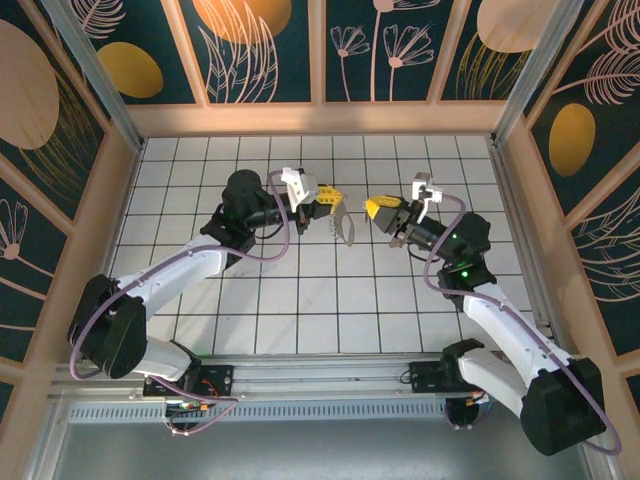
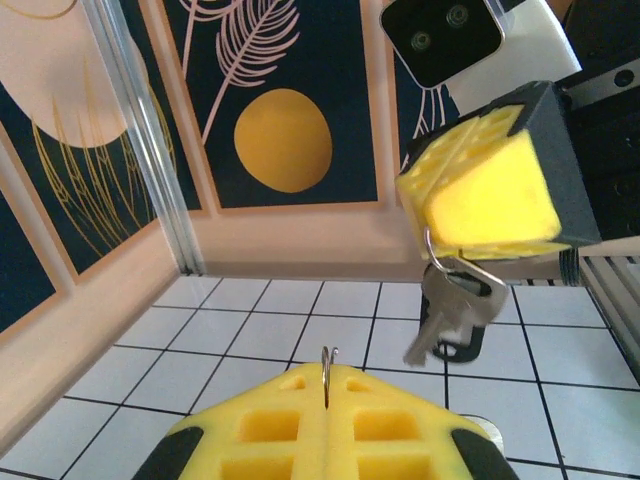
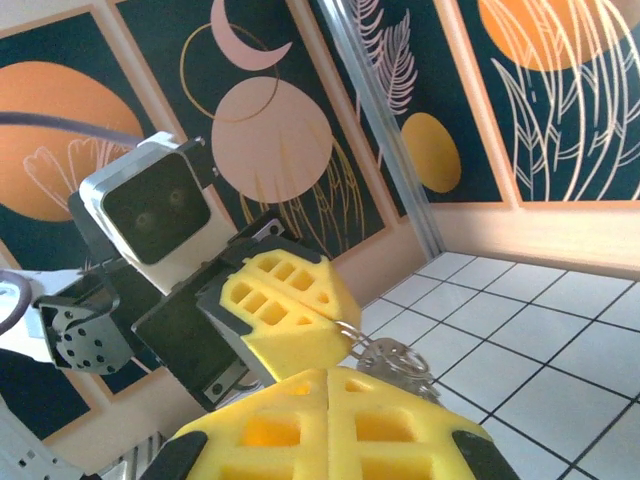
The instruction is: Put the keys on the keyring
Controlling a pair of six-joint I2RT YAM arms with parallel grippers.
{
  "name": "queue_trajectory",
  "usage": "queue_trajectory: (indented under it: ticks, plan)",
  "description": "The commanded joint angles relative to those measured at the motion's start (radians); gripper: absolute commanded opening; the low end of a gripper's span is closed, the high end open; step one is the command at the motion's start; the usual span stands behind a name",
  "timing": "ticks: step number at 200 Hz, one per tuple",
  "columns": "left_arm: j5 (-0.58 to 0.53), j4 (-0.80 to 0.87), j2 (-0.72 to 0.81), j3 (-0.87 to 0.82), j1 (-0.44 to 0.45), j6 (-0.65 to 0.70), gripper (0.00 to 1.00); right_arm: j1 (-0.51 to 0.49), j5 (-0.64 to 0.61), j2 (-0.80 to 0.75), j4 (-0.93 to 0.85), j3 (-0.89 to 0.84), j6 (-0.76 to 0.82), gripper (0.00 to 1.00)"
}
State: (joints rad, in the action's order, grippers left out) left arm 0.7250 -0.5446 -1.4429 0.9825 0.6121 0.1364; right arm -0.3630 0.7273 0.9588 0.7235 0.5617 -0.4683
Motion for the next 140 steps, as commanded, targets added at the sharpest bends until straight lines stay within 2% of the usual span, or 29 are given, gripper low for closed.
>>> queue_trajectory:
  ticks: [1,140]
  plan:
    - [0.015,0.004,-0.012,0.04,0.01,0.02,0.0,-0.026,0.003,0.022,0.056,0.045,0.039,0.0]
    - [0.016,0.018,-0.027,0.059,0.028,0.019,0.0,-0.067,-0.021,0.099,0.078,0.087,0.065,0.0]
